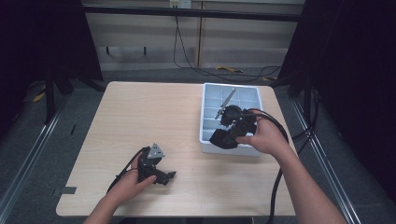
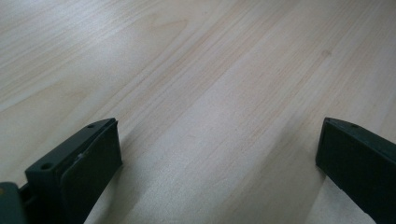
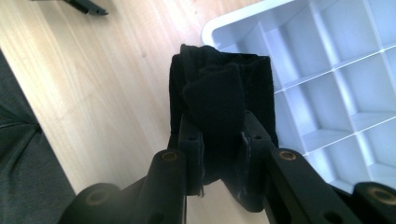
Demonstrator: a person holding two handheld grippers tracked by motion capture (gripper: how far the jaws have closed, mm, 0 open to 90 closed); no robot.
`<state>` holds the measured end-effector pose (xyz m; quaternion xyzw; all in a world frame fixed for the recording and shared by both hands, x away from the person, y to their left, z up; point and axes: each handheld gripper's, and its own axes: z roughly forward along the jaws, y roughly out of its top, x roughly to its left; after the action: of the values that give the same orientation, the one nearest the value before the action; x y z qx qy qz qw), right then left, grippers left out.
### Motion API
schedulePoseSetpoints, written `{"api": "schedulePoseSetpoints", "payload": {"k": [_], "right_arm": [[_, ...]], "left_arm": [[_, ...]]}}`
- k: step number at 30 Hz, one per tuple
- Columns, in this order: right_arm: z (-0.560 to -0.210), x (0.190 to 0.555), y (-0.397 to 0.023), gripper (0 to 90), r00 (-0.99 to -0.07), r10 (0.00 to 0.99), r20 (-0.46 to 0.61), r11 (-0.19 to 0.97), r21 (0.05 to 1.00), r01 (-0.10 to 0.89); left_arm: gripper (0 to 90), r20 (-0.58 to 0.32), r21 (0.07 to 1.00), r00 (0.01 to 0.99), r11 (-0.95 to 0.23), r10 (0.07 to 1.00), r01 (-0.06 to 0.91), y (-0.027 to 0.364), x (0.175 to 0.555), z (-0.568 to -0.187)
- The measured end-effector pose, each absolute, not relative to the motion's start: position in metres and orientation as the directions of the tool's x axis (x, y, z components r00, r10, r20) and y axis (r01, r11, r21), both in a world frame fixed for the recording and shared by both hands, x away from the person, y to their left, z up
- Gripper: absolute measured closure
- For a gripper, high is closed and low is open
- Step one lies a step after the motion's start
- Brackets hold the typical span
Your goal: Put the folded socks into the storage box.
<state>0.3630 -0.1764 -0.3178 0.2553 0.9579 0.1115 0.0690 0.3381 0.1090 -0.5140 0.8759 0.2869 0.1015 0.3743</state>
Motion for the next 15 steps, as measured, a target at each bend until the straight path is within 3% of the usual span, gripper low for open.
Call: {"api": "schedulePoseSetpoints", "payload": {"k": [15], "right_arm": [[-0.320,0.387,-0.174,75.0,-0.847,0.523,-0.098,0.839,0.236,0.490]], "left_arm": [[0.0,-0.039,0.714,0.814,-0.554,0.579,0.428,0.109,0.338,-0.514]]}}
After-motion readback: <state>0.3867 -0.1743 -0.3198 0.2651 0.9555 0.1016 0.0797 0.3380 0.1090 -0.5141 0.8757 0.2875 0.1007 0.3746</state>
